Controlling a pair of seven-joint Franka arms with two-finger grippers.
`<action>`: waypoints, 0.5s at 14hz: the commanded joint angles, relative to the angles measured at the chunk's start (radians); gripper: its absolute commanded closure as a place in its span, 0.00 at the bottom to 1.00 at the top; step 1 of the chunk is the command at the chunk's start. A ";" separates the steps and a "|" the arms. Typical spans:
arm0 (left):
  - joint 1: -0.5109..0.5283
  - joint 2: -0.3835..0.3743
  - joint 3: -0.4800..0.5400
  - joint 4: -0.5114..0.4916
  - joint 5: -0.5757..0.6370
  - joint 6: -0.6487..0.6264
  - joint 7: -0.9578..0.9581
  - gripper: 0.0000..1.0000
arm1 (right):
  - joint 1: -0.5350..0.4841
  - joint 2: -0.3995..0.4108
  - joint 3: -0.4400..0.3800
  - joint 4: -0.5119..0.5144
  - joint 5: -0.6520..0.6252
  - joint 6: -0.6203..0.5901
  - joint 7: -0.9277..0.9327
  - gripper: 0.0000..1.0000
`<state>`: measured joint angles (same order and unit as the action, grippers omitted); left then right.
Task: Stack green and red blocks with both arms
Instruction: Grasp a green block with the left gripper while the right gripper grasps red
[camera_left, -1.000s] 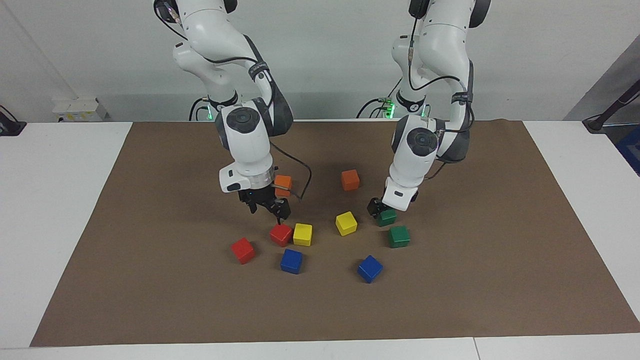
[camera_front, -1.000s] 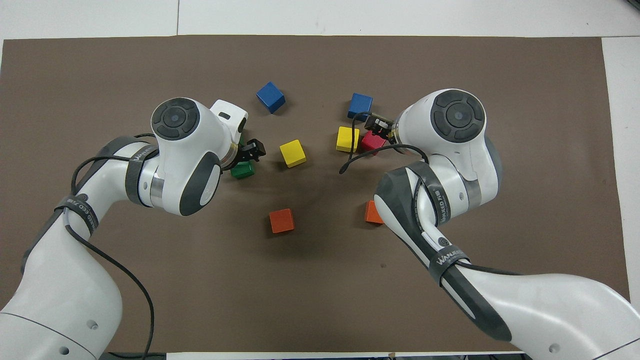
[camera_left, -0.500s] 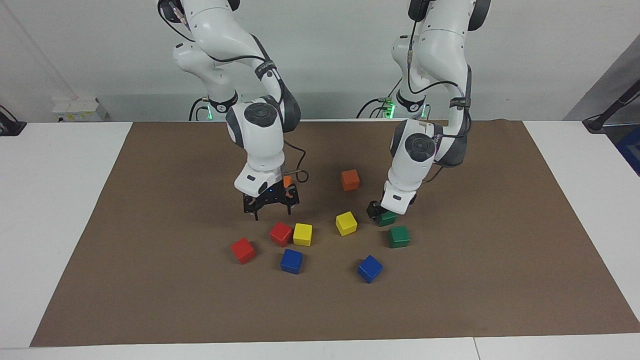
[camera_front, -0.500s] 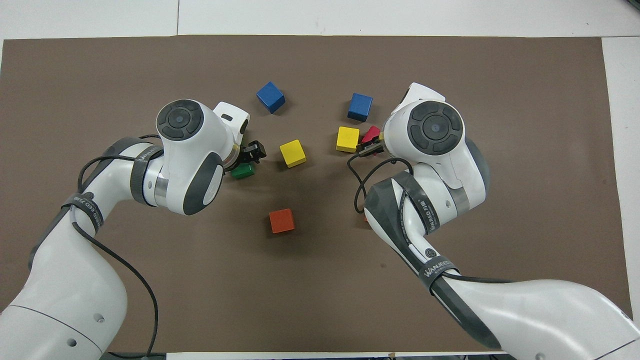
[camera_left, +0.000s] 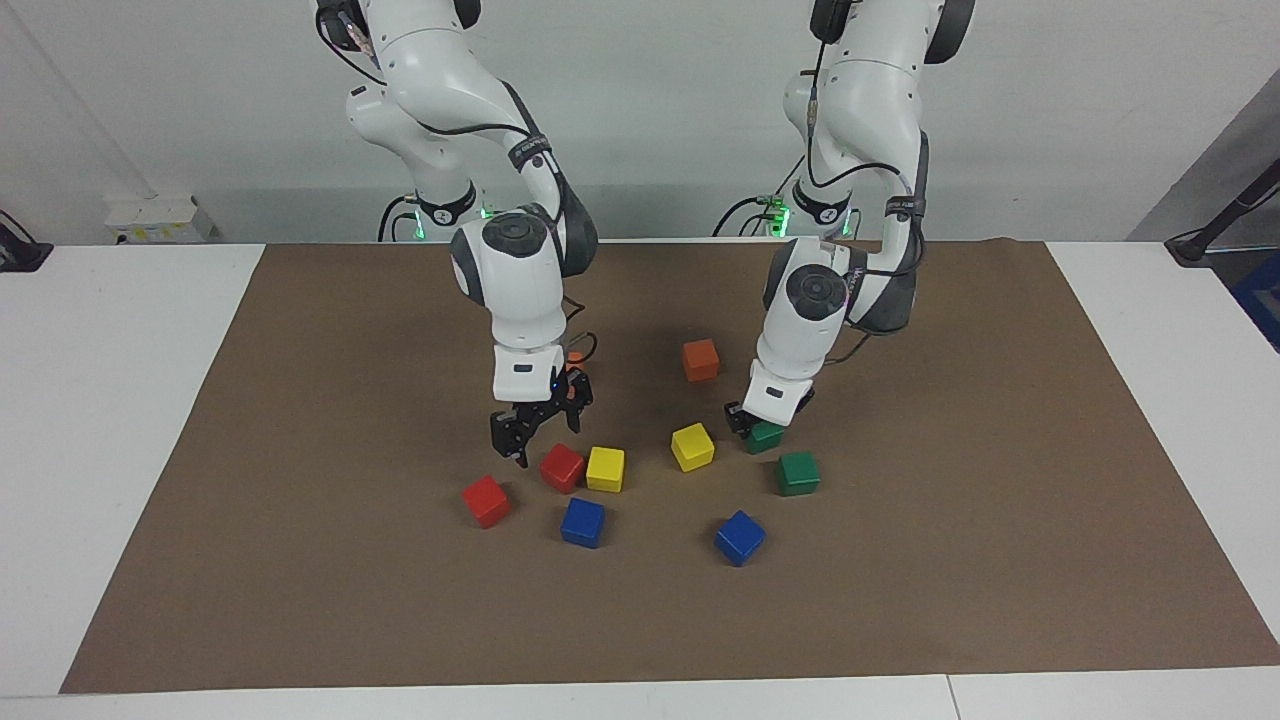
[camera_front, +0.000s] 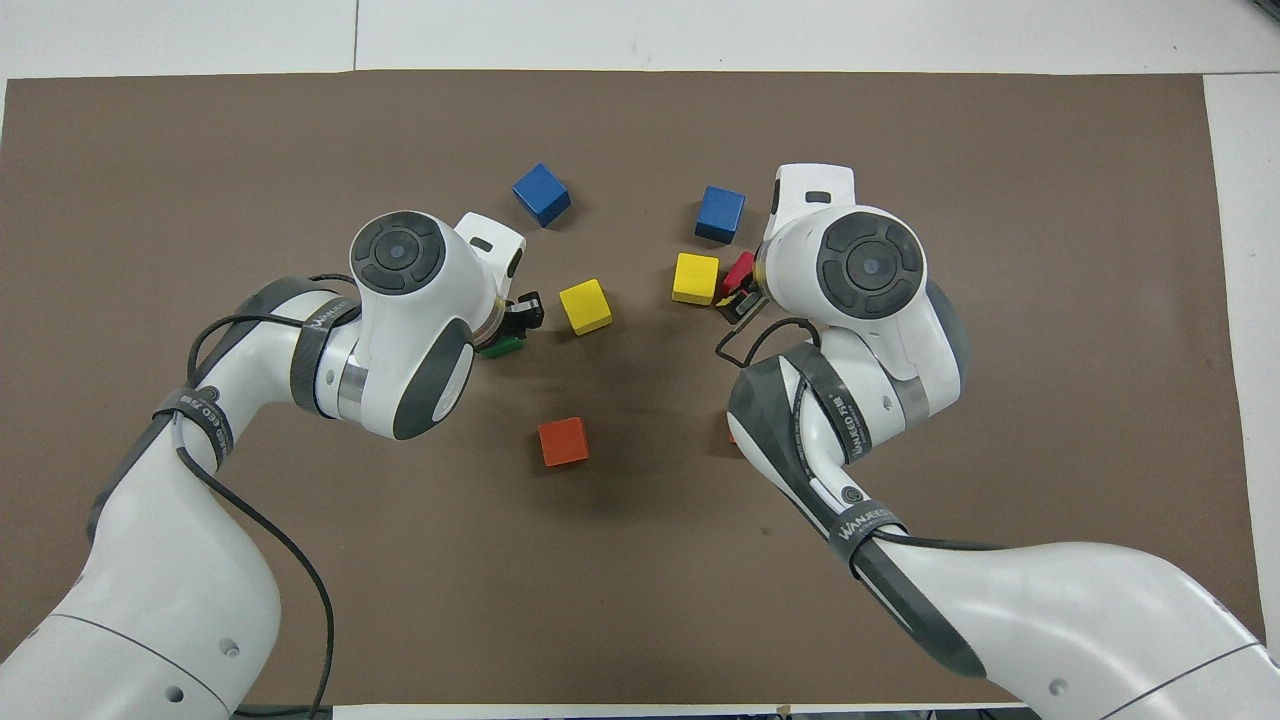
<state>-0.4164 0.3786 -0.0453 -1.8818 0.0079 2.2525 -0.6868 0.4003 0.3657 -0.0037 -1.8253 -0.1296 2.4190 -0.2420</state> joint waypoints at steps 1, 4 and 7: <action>-0.019 0.002 0.018 -0.002 0.026 0.004 -0.019 1.00 | 0.002 0.019 0.025 0.003 -0.008 -0.009 -0.013 0.00; 0.046 -0.030 0.013 0.044 0.026 -0.086 0.010 1.00 | 0.014 0.027 0.025 -0.005 -0.008 -0.017 -0.010 0.00; 0.154 -0.127 0.012 0.044 -0.008 -0.178 0.149 1.00 | 0.011 0.036 0.025 -0.009 -0.007 0.000 -0.008 0.00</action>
<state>-0.3295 0.3328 -0.0287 -1.8248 0.0137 2.1482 -0.6231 0.4186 0.3974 0.0175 -1.8311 -0.1296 2.4108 -0.2420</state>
